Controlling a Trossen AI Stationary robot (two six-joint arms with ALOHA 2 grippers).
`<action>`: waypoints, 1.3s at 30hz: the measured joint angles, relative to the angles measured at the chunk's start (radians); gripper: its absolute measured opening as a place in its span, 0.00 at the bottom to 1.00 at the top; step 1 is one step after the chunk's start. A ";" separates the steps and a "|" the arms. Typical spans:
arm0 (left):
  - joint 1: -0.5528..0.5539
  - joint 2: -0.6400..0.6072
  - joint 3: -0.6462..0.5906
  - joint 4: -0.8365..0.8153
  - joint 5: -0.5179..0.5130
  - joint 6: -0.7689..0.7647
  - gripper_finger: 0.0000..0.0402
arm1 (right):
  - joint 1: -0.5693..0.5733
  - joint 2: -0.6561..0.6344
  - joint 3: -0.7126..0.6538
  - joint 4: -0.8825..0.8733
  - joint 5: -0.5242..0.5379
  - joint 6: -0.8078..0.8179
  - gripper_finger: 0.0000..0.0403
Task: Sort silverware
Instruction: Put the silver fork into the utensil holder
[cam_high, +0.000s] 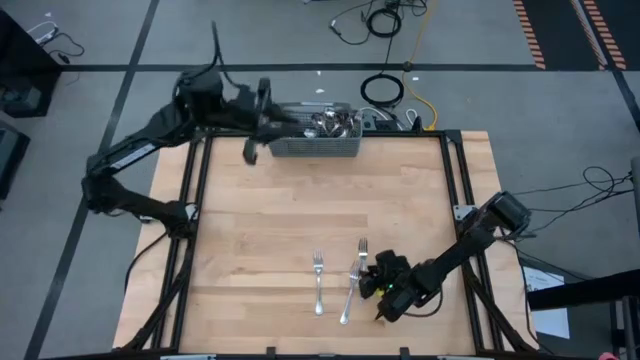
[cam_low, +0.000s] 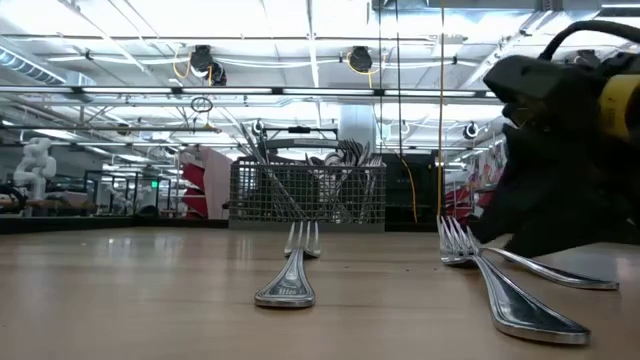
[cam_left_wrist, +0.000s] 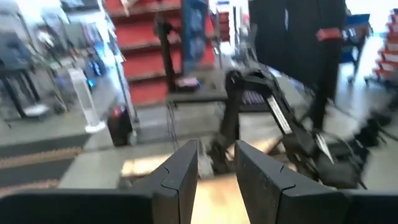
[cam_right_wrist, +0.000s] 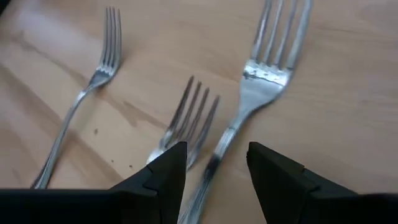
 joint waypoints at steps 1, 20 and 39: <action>-0.012 -0.023 -0.001 -0.048 -0.001 0.020 0.29 | 0.001 0.022 0.017 -0.006 0.014 0.002 0.41; -0.207 -0.154 -0.078 -0.313 -0.104 -0.012 0.29 | 0.026 0.268 0.376 -0.572 -0.014 0.255 0.02; -0.192 -0.093 -0.077 -0.284 -0.356 -0.068 0.29 | -0.050 -0.034 0.441 -0.915 0.391 0.195 0.00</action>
